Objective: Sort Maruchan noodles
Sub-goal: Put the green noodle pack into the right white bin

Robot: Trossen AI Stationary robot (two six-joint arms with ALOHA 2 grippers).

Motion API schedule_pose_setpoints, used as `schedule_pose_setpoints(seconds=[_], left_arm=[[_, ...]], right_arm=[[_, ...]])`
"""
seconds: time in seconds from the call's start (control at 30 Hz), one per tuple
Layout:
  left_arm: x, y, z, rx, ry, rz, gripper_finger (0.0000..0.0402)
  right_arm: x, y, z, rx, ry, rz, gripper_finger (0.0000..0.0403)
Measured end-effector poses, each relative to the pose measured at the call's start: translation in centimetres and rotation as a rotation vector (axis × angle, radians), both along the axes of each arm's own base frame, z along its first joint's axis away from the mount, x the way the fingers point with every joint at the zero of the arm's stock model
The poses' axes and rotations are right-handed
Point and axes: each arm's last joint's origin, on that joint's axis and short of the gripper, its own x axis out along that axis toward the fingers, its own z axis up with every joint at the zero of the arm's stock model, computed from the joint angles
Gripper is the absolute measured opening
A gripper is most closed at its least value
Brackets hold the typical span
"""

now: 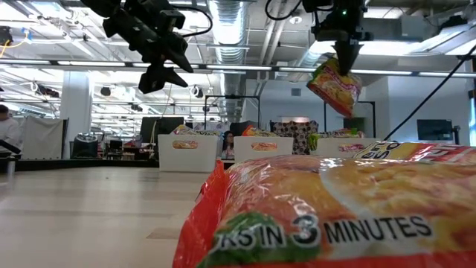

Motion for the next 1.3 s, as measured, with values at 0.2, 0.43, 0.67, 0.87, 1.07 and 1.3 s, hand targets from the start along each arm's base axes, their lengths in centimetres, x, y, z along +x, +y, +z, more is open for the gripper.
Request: schedule_pose_setpoints(seconds=[0.2,0.43,0.67,0.87,1.07,1.3], left_arm=[[-0.1,0.2,-0.1,0.041,0.029,0.062,0.0148],[-0.1,0.3,-0.1,0.056,0.036,0.081,0.0148],[-0.1,0.3,-0.1,0.057,0.037,0.083,0.0148],[-0.1,0.3,-0.1,0.057,0.039,0.084,0.0148],[-0.1,0.3,-0.1,0.066,0.041,0.076,0.0148],[-0.1,0.3,-0.1,0.065,0.041,0.077,0.0148]], right_arm=[[-0.6,-1.8,0.4,-0.038,0.003,0.032,0.0003],[1.3,-3.7,-3.0,0.062,0.2,0.111,0.0003],[2.6,-4.2,-5.8,0.17,0.34,0.087,0.0004],[3.6,-4.7,-7.7,0.213,0.395,0.092,0.0005],[4.6,-5.2,-9.6,0.252,0.445,0.098,0.0006],[5.6,-5.4,-11.5,0.294,0.503,0.135,0.0007]])
